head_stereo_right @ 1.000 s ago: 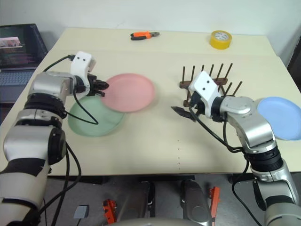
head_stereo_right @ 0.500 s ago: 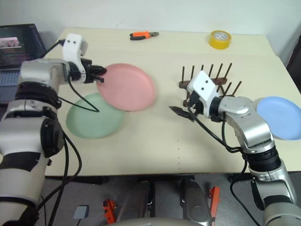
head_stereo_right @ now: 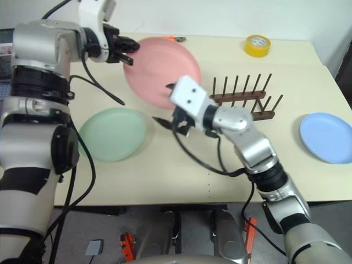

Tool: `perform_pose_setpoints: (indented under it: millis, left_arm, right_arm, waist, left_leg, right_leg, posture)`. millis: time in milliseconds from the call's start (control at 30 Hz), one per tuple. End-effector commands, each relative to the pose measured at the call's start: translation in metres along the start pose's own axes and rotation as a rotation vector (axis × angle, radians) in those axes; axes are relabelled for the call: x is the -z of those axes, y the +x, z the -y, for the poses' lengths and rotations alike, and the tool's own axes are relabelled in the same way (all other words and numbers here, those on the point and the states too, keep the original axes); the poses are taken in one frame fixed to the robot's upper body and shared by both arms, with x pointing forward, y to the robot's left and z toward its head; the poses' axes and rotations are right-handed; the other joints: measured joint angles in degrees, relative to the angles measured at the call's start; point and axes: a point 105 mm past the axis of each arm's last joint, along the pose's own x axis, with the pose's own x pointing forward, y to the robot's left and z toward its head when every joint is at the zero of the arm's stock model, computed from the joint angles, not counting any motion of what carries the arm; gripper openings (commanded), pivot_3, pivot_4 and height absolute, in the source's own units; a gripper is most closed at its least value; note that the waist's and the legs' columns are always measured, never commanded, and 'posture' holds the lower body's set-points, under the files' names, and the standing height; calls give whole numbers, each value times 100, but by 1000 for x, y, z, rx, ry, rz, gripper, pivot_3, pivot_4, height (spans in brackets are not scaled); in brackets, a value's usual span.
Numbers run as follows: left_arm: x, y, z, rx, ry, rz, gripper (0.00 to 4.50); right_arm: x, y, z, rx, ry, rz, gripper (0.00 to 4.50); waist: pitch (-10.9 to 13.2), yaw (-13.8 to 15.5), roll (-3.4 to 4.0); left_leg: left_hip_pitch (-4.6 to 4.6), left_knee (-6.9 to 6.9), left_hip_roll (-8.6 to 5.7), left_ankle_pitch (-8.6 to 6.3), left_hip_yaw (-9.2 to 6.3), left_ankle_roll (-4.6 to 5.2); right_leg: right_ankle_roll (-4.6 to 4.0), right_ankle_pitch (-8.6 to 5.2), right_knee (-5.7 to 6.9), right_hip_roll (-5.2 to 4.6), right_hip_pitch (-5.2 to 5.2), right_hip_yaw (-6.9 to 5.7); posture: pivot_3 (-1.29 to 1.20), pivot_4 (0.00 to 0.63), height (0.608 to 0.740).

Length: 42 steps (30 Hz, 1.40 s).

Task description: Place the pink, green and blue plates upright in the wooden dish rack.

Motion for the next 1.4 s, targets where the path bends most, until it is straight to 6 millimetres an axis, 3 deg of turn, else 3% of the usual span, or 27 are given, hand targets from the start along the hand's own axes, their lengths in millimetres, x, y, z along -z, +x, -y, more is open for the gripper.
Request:
perform_pose_setpoints:
  millis: [33,133,233,400,600,833,933,1100,1233,1400]
  left_arm:
    - [-15,-7,10,21,34,34,19]
    - [-18,-7,17,40,24,37,19]
    - [-23,-9,24,63,26,45,0]
    - [-23,-9,28,75,10,47,0]
    - [-23,-8,27,72,4,52,0]
    - [-33,-16,26,85,7,90,0]
    - [-41,-23,24,92,-10,128,742]
    - [-51,-41,25,118,-28,176,2524]
    - [-69,-70,21,154,-62,287,3989]
    - [-85,-116,9,198,-90,478,3989]
  right_arm:
    - [-15,7,-2,-17,-112,42,4500]
    - [-3,12,-6,-29,-171,-10,4500]
    - [7,10,-5,-27,-205,-47,3856]
    - [22,-5,5,-17,-252,-114,2127]
    - [22,-16,8,-18,-273,-133,28]
    - [10,-23,11,-26,-310,-105,28]
    - [6,-24,13,-40,-321,-83,0]
    - [-1,-22,17,-50,-317,-48,0]
    - [-17,-22,33,-7,-239,30,0]
    - [-41,-38,66,79,-106,139,0]
  waist:
    - [0,-5,0]
    - [0,-13,0]
    - [0,-14,0]
    - [0,-11,0]
    - [0,-12,0]
    - [0,-11,0]
    - [0,-11,0]
    - [0,-19,0]
    - [0,-25,0]
    - [1,-33,0]
  left_leg:
    - [1,0,0,0,-1,0]
    - [6,1,2,0,-4,0]
    - [8,2,2,0,-7,0]
    - [8,1,-1,0,-3,0]
    - [10,1,1,0,-2,0]
    - [11,1,1,0,3,0]
    - [11,1,1,0,6,0]
    - [12,0,1,0,12,0]
    - [13,1,2,0,14,0]
    - [15,0,4,0,24,0]
  right_leg:
    - [2,1,1,0,-1,7]
    - [4,3,5,4,-1,27]
    - [4,3,7,7,-2,35]
    - [7,4,2,6,-1,46]
    - [8,5,6,9,-3,49]
    - [8,5,5,9,-4,54]
    - [9,6,5,9,-4,57]
    - [9,6,5,9,-6,62]
    - [11,7,6,9,-7,66]
    - [15,12,6,9,-10,78]
  posture:
    - [0,150,740]
    - [0,150,740]
    - [0,150,740]
    - [0,150,740]
    - [0,150,740]
    - [0,150,740]
    - [0,150,740]
    - [0,150,740]
    - [0,150,740]
    - [0,150,740]
